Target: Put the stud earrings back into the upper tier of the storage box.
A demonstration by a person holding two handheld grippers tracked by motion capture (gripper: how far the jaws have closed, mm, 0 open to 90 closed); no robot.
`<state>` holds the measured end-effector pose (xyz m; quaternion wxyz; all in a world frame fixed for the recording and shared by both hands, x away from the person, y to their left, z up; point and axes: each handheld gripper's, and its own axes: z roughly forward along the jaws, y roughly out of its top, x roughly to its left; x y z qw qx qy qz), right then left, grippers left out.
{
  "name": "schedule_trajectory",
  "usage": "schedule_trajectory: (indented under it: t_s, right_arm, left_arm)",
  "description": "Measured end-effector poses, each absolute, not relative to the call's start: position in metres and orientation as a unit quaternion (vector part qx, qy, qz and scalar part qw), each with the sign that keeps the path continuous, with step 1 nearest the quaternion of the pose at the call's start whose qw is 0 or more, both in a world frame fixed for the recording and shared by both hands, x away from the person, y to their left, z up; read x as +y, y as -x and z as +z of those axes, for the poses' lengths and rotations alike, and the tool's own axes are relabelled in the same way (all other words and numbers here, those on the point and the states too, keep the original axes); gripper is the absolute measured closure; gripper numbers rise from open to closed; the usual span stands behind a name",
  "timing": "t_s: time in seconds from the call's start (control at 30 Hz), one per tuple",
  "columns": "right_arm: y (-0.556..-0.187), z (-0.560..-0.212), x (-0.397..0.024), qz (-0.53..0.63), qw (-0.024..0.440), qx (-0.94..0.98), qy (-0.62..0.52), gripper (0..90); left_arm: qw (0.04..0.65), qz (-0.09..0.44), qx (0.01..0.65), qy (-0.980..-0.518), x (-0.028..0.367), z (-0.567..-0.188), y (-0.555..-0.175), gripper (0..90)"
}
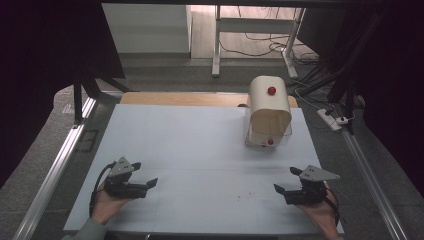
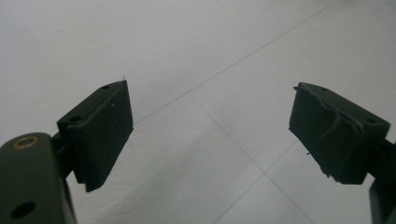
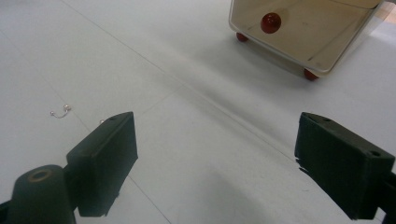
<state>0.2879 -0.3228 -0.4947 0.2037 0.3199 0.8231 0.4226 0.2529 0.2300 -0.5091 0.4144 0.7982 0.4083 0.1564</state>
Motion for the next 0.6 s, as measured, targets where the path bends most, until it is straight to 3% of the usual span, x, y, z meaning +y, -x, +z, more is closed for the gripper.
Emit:
schedule_trajectory:
  t_s: [0.6]
  right_arm:
    - [-0.2884,-0.4970,-0.3244,0.419,0.183,0.832,-0.314,16.0]
  left_arm:
    - [0.422,0.157,0.414,-0.791,0.2378,-0.5123,-0.2497,14.7]
